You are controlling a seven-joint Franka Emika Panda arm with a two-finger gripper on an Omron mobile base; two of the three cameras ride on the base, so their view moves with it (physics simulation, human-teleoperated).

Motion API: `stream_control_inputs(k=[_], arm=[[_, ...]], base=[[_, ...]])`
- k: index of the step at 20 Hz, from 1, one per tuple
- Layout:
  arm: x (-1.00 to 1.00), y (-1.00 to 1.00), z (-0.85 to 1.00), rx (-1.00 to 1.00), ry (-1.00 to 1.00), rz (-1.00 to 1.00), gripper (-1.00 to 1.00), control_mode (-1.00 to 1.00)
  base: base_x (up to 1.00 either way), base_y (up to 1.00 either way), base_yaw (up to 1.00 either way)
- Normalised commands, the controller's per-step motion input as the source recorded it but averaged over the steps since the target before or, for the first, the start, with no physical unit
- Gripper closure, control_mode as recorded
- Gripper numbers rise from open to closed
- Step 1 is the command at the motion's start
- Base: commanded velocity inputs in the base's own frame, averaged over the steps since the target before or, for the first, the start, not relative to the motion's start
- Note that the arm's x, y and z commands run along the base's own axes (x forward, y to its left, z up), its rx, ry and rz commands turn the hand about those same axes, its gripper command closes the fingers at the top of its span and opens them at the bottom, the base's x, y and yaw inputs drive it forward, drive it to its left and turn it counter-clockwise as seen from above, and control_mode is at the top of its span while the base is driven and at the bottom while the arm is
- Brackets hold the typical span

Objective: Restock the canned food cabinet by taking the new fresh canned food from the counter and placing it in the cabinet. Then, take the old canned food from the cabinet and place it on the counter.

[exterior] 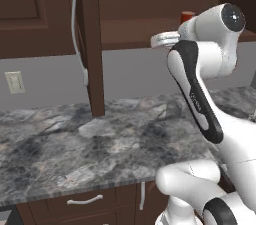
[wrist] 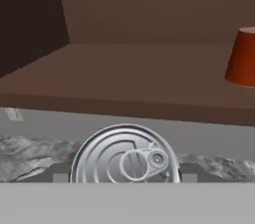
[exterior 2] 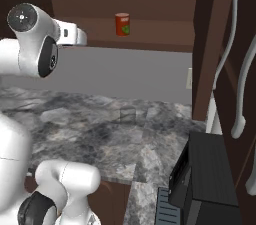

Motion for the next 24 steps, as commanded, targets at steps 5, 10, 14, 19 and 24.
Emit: stream_control_inputs(k=[5,10,14,19,24], arm=[[-0.64,0.22,-0.64,-0.04,0.37,0.28,1.0,-1.0],[0.44,0.47,-0.95,-0.13,0.2,0.17,1.0,-1.0],[0.83,0.27,-1.0,-0.11,0.29,0.2,1.0,-1.0],[0.49,0.15,-1.0,-0.08,0.42,0.35,1.0,-1.0],[0.19,0.57,-1.0,-0.12,0.17,0.29,1.0,-1.0]], base=[[0.0,0.0,0.0],[0.0,0.0,0.0],[0.0,0.0,0.0],[0.0,0.0,0.0],[0.0,0.0,0.0]])
